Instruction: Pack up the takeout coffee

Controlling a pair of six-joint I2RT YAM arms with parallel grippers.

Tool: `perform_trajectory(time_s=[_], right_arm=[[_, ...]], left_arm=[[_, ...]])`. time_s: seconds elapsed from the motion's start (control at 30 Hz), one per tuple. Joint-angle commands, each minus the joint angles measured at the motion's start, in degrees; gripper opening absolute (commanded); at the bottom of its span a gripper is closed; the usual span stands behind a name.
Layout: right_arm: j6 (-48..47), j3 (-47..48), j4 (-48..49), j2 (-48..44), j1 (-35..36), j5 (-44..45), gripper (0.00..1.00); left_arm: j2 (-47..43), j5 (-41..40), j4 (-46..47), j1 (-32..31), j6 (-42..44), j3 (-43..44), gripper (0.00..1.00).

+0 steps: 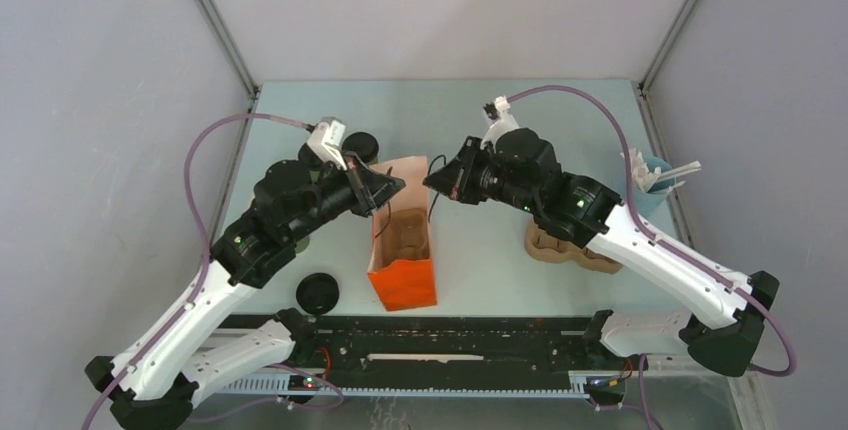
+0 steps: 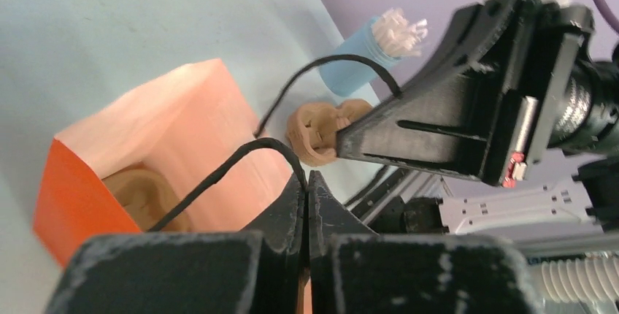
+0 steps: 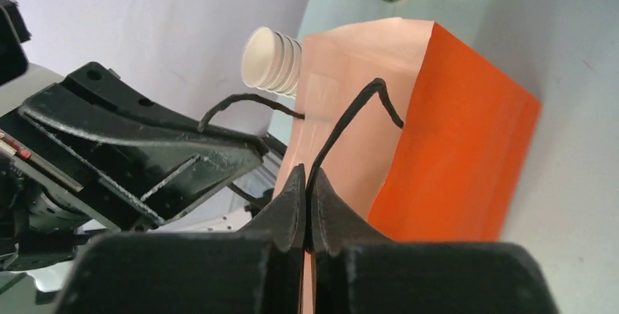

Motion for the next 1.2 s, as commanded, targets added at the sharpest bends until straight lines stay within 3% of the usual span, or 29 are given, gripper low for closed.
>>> perform_trajectory(time_s=[0.0,0.13,0.23,0.5,0.63,0.73,0.83,0.93,1.03,1.17], right_arm=[[-1.6,5.5,6.0,-4.4,0.7,6.1,0.00],[-5.0,13.9,-1.3,-5.7,1.4,7.2,0.00],[-2.8,13.3,-3.2,-8.3,1.4,9.2,0.00],[4.0,-1.6,1.1,-11.8,-6.1,9.3,0.00],[4.2,-7.1,3.5,-8.7,-12.9,4.7,0.00],[1.5,-5.0,3.2,-8.5,-15.7,1.6,0.00],[-2.4,2.8,-1.6,-8.8,-14.9,2.3,0.00],[-3.9,8.9,-5.8,-10.4,-10.6,5.8,0.00],[-0.9,7.2,-4.8,-13.4,-7.7,6.8,0.00],[4.6,-2.6,0.1,-16.8,-7.5,8.1,0.00]], left_arm=[[-0.6,-10.6,-5.6,0.3,-1.0,11.4,0.00],[0.1,-15.3,-9.0,0.3,-1.4,21.2,0.00],[0.5,-16.5,-9.7,0.3,-3.0,23.8,0.00],[1.6,-17.4,-7.6,2.8,-11.6,9.8,0.00],[5.8,-9.5,-5.2,9.4,-13.0,6.8,0.00],[9.8,-1.1,-5.1,12.4,-12.4,13.0,0.00],[11.3,2.9,-6.8,12.4,-12.4,22.2,0.00],[10.0,5.7,-6.7,11.9,-14.9,26.2,0.00],[5.8,4.6,-7.5,11.9,-16.6,23.9,0.00],[1.5,1.5,-7.9,12.4,-18.0,14.2,0.00]])
